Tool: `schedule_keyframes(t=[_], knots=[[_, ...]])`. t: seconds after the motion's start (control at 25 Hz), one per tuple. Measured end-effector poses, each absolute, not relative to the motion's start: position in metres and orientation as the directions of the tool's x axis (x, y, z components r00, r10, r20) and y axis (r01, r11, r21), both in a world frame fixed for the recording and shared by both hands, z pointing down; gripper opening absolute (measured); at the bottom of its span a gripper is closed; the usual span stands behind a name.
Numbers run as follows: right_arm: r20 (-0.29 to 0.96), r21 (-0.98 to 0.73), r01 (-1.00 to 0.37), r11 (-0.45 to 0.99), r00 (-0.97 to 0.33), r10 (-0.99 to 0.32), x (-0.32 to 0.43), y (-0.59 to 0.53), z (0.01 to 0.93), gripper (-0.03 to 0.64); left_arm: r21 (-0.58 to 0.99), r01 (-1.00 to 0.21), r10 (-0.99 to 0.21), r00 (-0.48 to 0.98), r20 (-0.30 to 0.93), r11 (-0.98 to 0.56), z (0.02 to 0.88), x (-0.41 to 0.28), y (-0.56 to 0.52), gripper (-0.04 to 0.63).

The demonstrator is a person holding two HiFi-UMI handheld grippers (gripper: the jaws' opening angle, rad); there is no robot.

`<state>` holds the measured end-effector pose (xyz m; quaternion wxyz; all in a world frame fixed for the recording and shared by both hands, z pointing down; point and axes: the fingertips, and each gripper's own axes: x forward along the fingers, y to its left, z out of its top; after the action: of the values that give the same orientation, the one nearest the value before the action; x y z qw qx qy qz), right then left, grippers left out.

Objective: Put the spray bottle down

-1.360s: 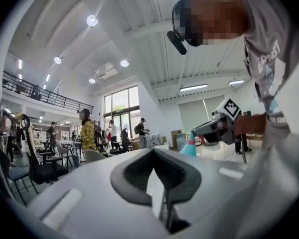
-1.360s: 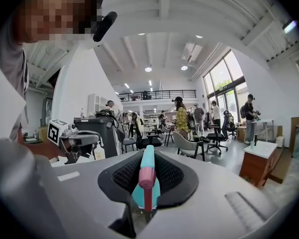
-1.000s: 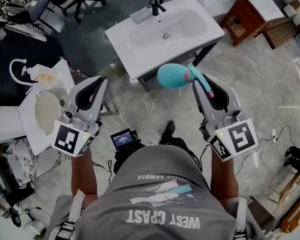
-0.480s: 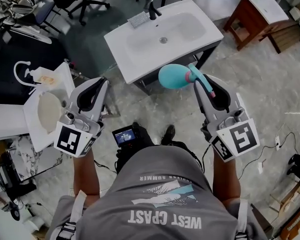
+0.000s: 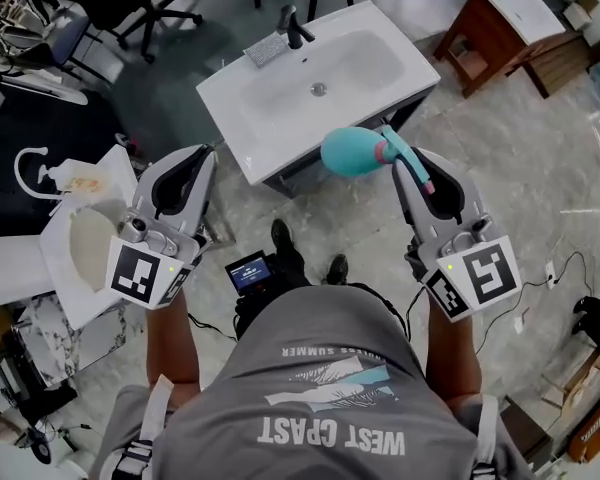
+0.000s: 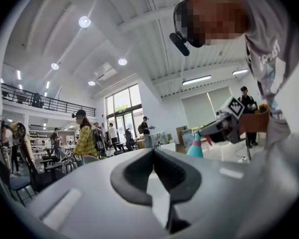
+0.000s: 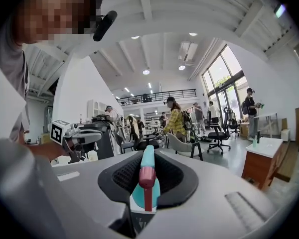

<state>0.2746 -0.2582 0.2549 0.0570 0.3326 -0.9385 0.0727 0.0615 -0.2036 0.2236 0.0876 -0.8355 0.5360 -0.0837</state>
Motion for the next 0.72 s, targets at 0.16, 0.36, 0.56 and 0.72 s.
schedule_keyframes(t=[0.16,0.36,0.56,0.72], knots=[[0.165,-0.077,-0.647,0.759,-0.759,-0.63,0.245,-0.273,0.251,0.067,-0.21,-0.88,-0.902,0.43,0.032,-0.426,0.228,0.031,-0.224,0.002],[0.174,-0.072,-0.666,0.743,-0.742,-0.648,0.21,-0.298,0.248,0.067,-0.187,-0.875,-0.893,0.449,0.036,-0.447,0.234,-0.006,-0.256,0.002],[0.188,-0.068,-0.675,0.734,-0.732,-0.655,0.176,-0.322,0.249,0.067,-0.17,-0.868,-0.883,0.468,0.031,-0.466,0.236,-0.035,-0.285,0.002],[0.198,-0.062,-0.68,0.731,-0.726,-0.658,0.149,-0.335,0.252,0.067,-0.163,-0.865,-0.879,0.477,0.025,-0.474,0.239,-0.06,-0.299,0.002]])
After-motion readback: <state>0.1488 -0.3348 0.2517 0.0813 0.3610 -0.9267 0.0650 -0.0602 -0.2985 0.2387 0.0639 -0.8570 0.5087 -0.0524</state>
